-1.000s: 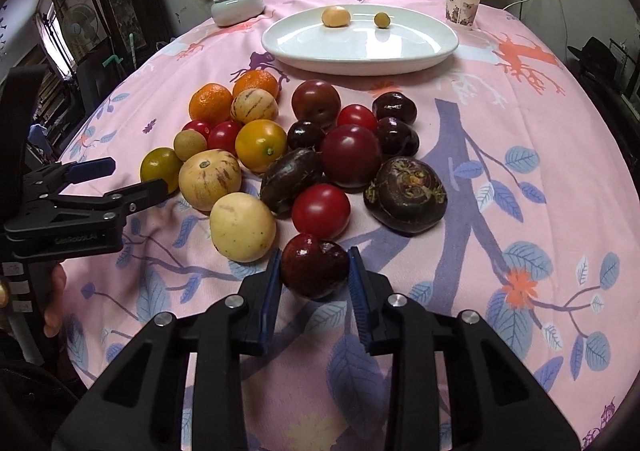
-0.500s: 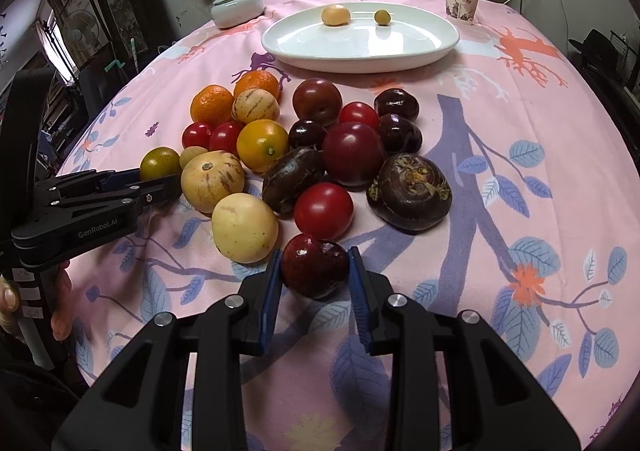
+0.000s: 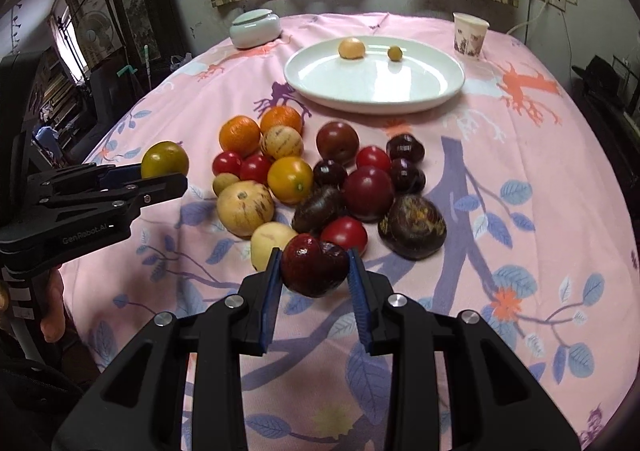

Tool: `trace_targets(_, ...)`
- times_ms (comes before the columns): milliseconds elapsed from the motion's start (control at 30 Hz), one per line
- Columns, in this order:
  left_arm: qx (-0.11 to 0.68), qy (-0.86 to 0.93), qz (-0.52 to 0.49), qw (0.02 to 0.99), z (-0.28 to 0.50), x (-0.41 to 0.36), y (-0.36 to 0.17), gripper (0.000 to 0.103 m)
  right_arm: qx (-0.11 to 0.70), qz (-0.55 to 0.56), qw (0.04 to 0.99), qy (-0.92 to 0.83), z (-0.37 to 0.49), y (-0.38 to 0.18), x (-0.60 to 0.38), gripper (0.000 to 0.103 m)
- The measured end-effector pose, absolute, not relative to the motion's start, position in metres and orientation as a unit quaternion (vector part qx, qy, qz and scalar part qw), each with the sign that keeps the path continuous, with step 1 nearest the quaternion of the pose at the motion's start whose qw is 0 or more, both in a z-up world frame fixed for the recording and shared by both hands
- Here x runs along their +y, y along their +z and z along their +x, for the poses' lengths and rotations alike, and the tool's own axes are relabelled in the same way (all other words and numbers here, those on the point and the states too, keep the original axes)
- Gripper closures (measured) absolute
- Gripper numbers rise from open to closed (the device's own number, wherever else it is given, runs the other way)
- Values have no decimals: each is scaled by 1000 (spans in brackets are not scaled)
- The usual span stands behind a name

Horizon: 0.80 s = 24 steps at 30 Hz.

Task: Organize fruits
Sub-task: 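Carry both fruits onto the white plate and open both tools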

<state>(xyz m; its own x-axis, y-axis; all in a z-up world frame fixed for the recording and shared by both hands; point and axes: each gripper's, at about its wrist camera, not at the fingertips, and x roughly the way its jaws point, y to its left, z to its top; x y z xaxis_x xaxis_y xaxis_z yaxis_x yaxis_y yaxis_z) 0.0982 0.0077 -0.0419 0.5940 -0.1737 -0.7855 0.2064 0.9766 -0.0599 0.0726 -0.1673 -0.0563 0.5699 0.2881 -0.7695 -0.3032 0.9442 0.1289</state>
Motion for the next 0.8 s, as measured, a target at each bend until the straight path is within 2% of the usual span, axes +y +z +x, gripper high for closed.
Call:
trace_targets(233, 425, -136, 39, 894, 132, -9, -4, 65, 403, -23, 896, 187, 103, -16, -166, 70)
trace_targets(467, 412, -136, 71, 898, 198, -35, 26, 64, 382, -32, 909, 167, 164, 13, -172, 70)
trace_targets(800, 437, -122, 57, 889, 317, -52, 14, 64, 388, -57, 910, 133, 274, -8, -184, 71)
